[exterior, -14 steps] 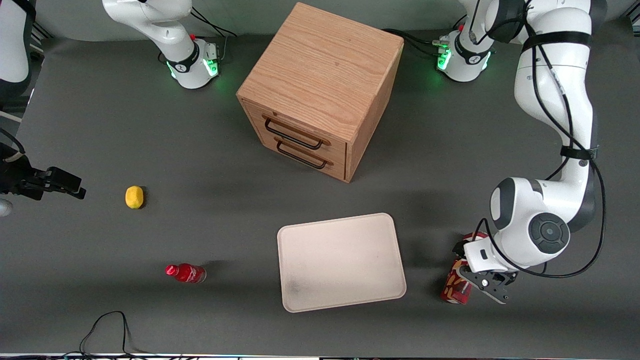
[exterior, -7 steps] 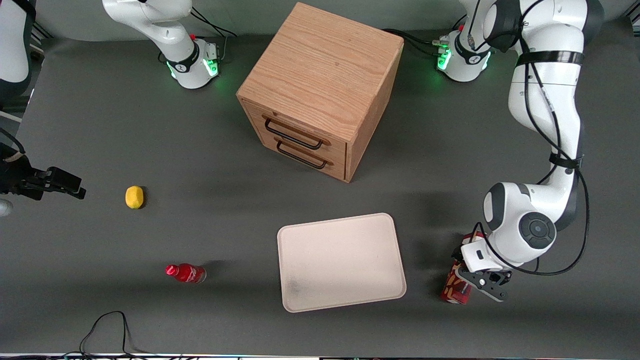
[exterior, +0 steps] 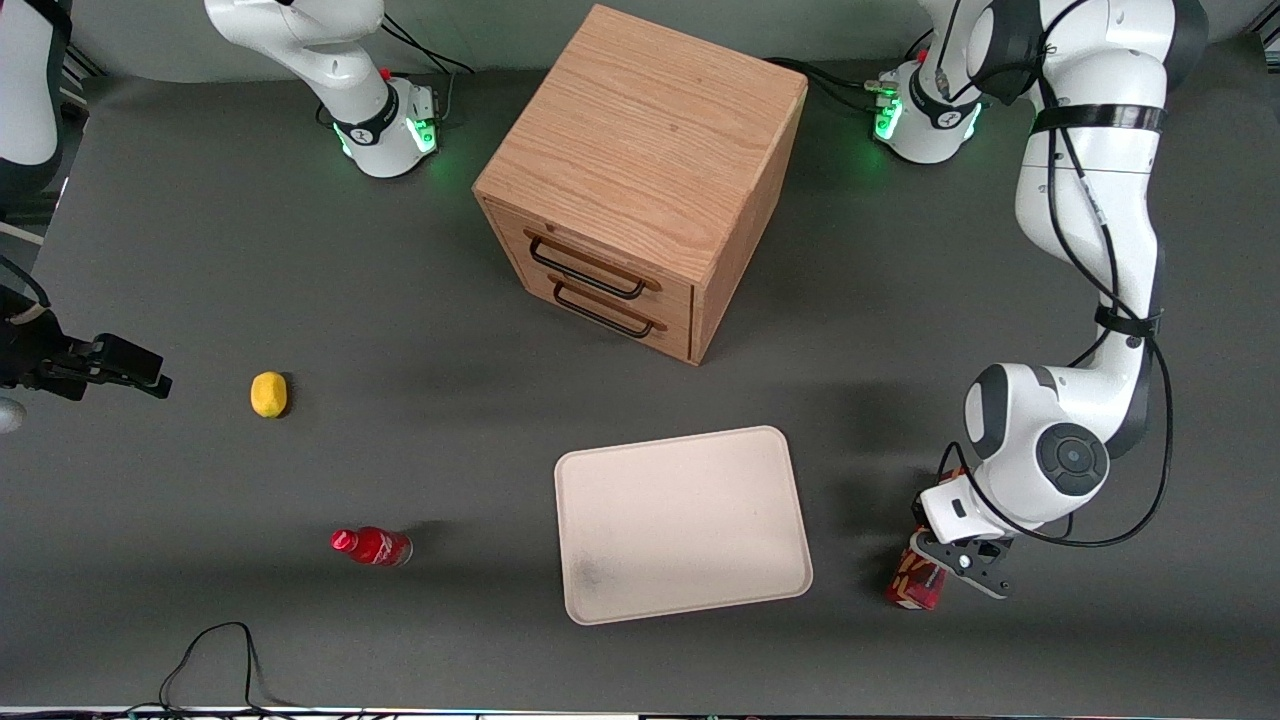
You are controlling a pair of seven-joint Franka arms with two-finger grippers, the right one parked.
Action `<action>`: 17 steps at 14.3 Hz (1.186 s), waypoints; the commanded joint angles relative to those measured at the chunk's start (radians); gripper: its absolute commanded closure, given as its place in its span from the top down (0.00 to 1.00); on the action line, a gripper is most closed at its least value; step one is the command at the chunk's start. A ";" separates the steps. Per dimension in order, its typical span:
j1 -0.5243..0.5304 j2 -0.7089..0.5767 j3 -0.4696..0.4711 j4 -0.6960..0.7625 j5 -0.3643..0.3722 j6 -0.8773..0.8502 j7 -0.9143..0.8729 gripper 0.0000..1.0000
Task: Place red cookie box on tray
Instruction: 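Lift the box and carry it over the white tray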
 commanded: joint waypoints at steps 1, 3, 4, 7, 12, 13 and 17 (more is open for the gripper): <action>-0.012 -0.044 0.016 -0.007 -0.015 -0.073 -0.015 0.00; -0.012 -0.097 0.016 -0.007 -0.062 -0.120 -0.030 0.00; -0.012 -0.129 0.016 -0.007 -0.096 -0.157 -0.077 0.00; -0.017 -0.219 0.015 0.028 -0.107 -0.306 -0.263 0.00; -0.081 -0.243 0.010 0.210 -0.101 -0.512 -0.622 0.00; -0.098 -0.234 0.006 0.230 -0.103 -0.506 -0.711 0.00; -0.204 -0.113 -0.001 0.352 -0.086 -0.493 -0.935 0.00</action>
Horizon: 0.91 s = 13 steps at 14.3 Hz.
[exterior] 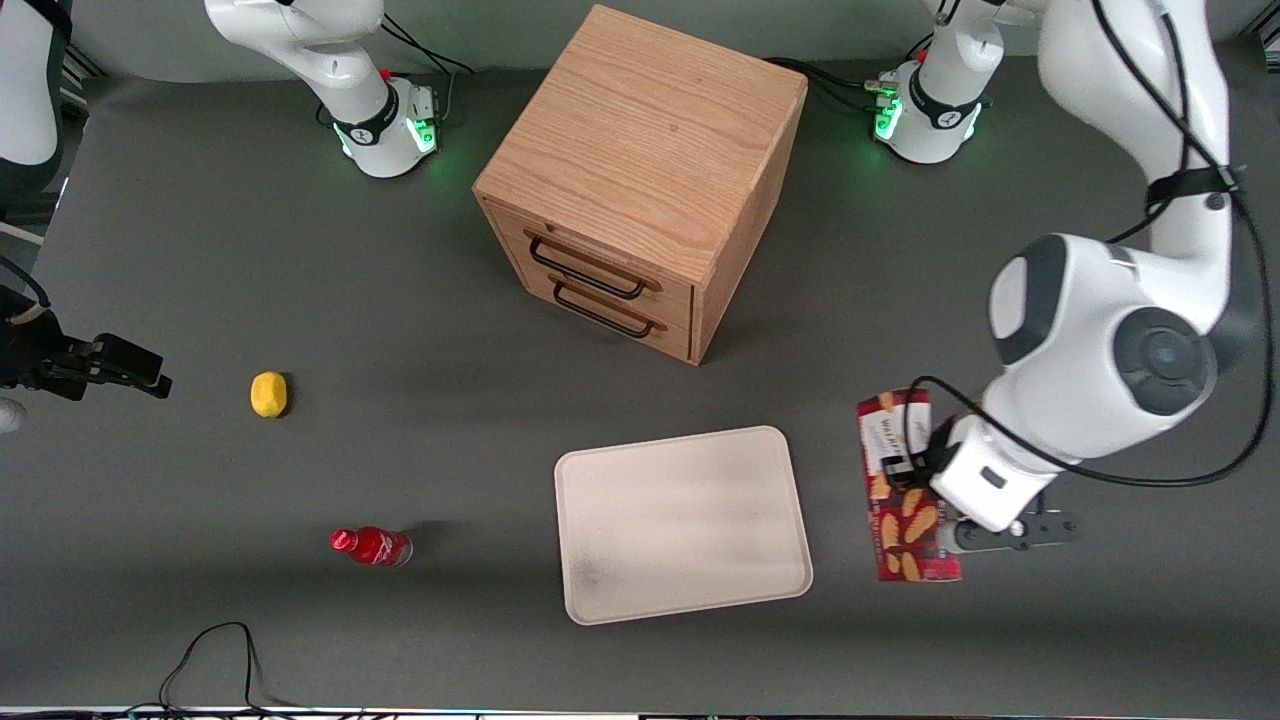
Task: Place red cookie box on tray
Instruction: 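Lift the box and carry it over the white tray, then lower the box onto the tray and open the left gripper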
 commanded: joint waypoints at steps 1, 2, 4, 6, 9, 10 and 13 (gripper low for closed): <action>-0.085 0.121 0.012 0.110 0.053 0.011 -0.138 0.00; -0.100 0.147 0.003 0.110 0.096 0.036 -0.179 0.00; -0.128 0.199 -0.009 0.110 0.135 0.083 -0.204 0.00; -0.149 0.248 -0.008 0.104 0.167 0.140 -0.213 0.00; -0.169 0.314 -0.008 0.090 0.216 0.248 -0.254 0.00; -0.171 0.322 -0.008 0.079 0.239 0.254 -0.268 0.00; -0.172 0.329 -0.008 0.038 0.278 0.274 -0.296 0.00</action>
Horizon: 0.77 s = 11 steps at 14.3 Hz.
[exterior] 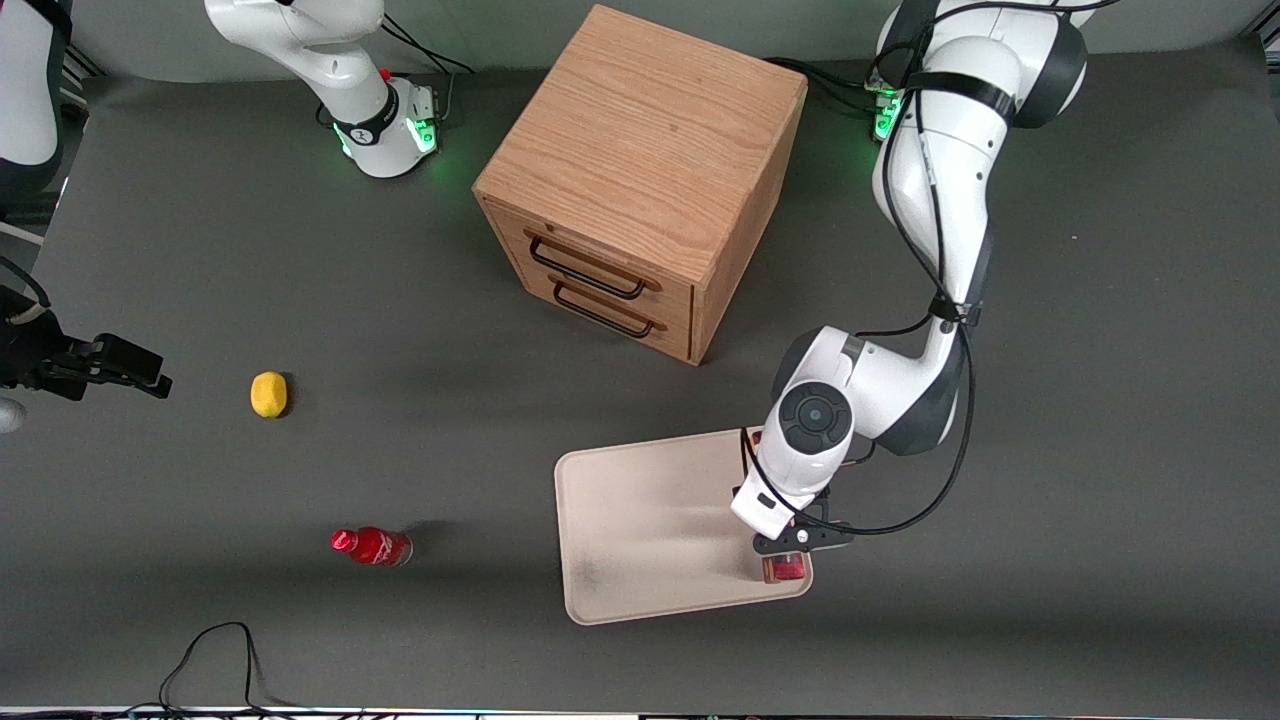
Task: Place red cookie box on tray
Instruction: 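Lower the box onto the tray and open the left gripper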
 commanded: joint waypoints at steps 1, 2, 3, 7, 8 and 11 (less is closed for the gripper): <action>-0.010 -0.007 0.007 -0.025 0.041 0.036 -0.048 0.00; -0.010 -0.005 0.007 -0.034 0.041 0.062 -0.061 0.00; -0.010 -0.005 0.007 -0.045 0.041 0.082 -0.067 0.00; -0.001 -0.016 0.007 -0.062 0.082 0.107 -0.038 1.00; 0.002 -0.035 0.007 -0.086 0.082 0.116 -0.036 1.00; 0.022 -0.144 0.002 -0.175 0.070 0.130 -0.021 1.00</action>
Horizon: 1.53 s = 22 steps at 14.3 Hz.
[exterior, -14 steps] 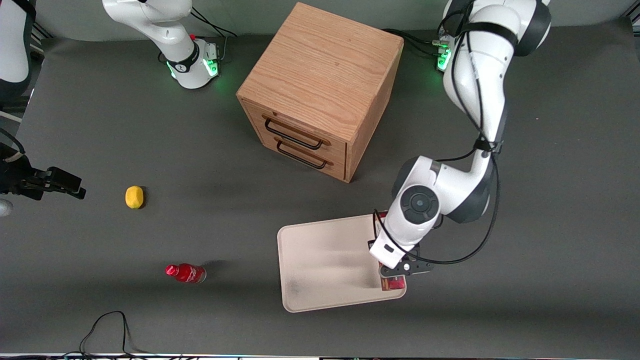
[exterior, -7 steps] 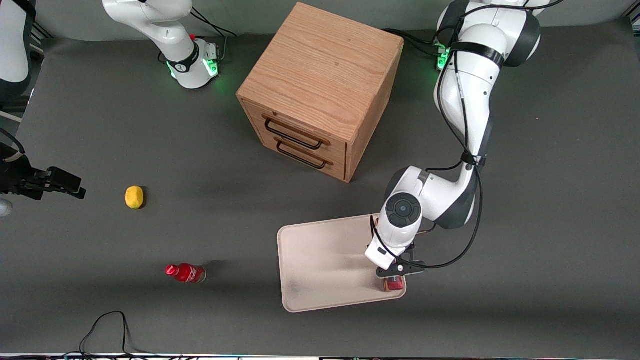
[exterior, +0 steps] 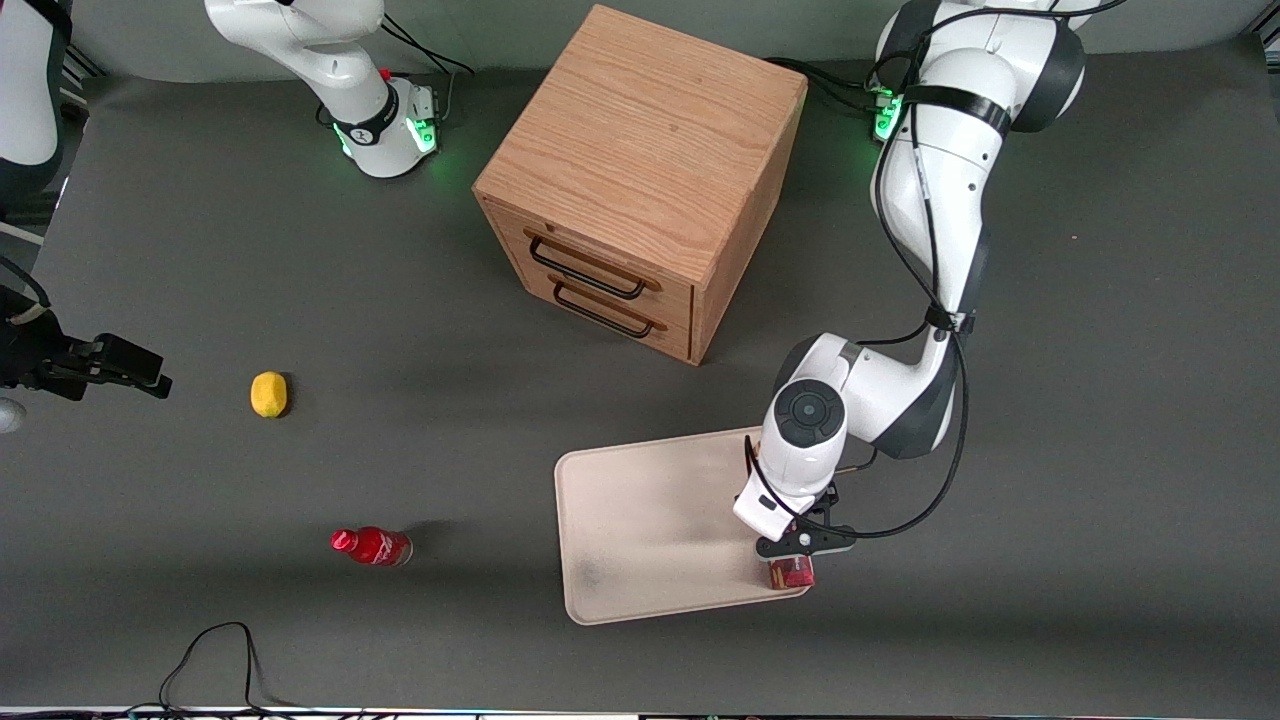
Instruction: Place red cookie box on tray
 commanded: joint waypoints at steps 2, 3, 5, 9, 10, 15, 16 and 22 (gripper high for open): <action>0.068 -0.256 -0.038 -0.226 -0.049 -0.003 0.066 1.00; 0.092 -0.328 -0.038 -0.292 -0.094 -0.011 0.122 1.00; 0.131 -0.434 -0.038 -0.381 -0.128 -0.083 0.240 1.00; 0.242 -0.661 -0.038 -0.536 -0.130 -0.212 0.283 1.00; 0.279 -0.731 -0.038 -0.583 -0.130 -0.226 0.286 1.00; 0.424 -0.963 -0.027 -0.640 -0.119 -0.448 0.475 1.00; 0.443 -1.003 -0.027 -0.665 -0.119 -0.451 0.486 1.00; 0.466 -1.071 -0.027 -0.694 -0.122 -0.473 0.561 1.00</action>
